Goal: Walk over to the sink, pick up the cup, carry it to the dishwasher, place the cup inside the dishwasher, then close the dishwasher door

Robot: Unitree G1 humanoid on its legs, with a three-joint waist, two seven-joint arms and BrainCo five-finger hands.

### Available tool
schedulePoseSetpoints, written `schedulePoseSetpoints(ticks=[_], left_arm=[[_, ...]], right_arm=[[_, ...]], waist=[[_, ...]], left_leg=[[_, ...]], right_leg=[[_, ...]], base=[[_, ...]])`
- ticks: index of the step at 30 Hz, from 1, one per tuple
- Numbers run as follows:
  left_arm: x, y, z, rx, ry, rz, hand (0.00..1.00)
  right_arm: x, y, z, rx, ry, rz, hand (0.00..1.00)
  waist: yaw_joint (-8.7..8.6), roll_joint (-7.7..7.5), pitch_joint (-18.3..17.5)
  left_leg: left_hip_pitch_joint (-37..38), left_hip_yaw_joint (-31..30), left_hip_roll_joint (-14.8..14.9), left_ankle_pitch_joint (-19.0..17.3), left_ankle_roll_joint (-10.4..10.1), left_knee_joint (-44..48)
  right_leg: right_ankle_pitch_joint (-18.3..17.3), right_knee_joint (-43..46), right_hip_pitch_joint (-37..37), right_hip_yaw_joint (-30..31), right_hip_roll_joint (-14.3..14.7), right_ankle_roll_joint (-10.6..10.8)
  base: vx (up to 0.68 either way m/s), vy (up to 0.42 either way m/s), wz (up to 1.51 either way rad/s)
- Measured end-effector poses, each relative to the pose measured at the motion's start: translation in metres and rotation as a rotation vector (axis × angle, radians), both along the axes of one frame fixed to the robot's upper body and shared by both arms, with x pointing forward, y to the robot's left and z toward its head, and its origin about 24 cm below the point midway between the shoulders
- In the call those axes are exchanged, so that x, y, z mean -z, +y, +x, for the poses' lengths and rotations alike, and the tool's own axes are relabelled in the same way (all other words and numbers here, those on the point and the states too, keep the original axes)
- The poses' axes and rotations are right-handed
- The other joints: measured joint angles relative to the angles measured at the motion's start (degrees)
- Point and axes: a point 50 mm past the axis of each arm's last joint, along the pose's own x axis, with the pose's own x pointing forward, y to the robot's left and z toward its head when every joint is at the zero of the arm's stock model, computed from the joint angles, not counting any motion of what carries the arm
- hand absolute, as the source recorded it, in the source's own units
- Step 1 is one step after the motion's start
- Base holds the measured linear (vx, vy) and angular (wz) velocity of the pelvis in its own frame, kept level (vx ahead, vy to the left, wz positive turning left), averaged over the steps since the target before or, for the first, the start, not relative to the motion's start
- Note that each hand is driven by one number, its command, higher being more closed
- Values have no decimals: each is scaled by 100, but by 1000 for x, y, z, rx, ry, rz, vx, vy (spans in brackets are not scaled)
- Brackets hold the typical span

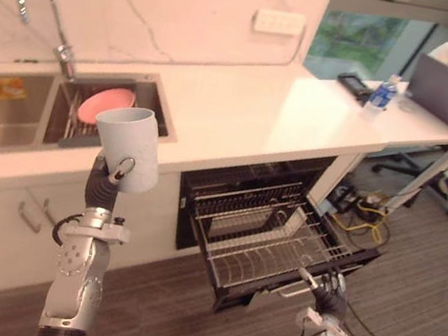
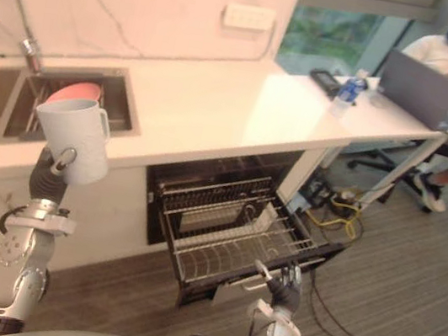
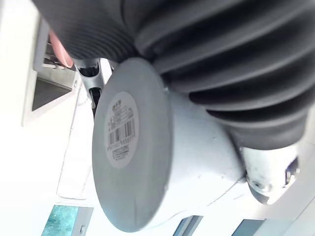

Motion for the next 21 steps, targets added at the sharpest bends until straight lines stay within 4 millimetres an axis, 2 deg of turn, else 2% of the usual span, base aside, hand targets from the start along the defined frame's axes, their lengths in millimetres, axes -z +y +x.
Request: schedulePoseSetpoints(ticks=[1,2,3,4,5,7,9,15,21], left_arm=[[0,4,-1,-12,1,15,100],[0,7,-1,-19,5,37,100],[1,8,-1,-28,11,46,100],[3,7,-1,-40,20,46,100],[5,2,0,-35,28,24,100],[7,-7,1,-17,36,23,100],[7,-10,2,-22,37,12,100],[5,-7,4,-45,31,24,100],[6,-4,3,-62,36,19,100]], right_arm=[[-9,3,6,-9,-47,0,0],[-18,6,10,-27,-94,-10,0],[-25,7,14,-49,-118,-33,0],[-32,6,18,-64,-144,-59,0],[-41,5,23,-76,-173,-89,0],[-46,3,24,-89,-177,-113,0],[-45,9,25,-124,-155,-119,0],[-45,11,25,-142,-146,-109,0],[-64,19,22,-219,-272,-105,0]], waist=[[8,-48,-27],[28,-150,-36],[35,-235,-42],[15,-246,-50],[-11,-25,28],[-65,166,66],[-93,245,39],[-103,268,48],[-19,297,50]], left_leg=[[49,211,42,-23,-43,-17],[107,370,15,-69,-91,1],[128,488,-47,-114,-98,50],[122,508,-2,-176,-101,125],[103,462,140,-253,-134,181],[99,461,253,-360,-195,204],[116,496,306,-376,-195,141],[121,493,323,-374,-211,25],[120,310,222,-308,-179,-104]], right_leg=[[-3,-760,-9,-186,197,33],[320,-1469,14,-408,304,-217],[359,-1816,89,-530,365,-387],[385,-2154,234,-466,483,-356],[608,-2582,361,-364,715,-381],[832,-3006,482,-255,953,-396],[1053,-3421,524,-30,1153,-411],[1450,-4115,725,96,1311,-394],[1761,-4739,1040,-37,1315,-358]], base=[[165,9,-86],[179,-23,-100],[197,-83,-94],[171,-118,-85],[157,-107,-69],[82,-32,-54],[42,-17,-61],[3,-1,-15],[-14,31,15]])
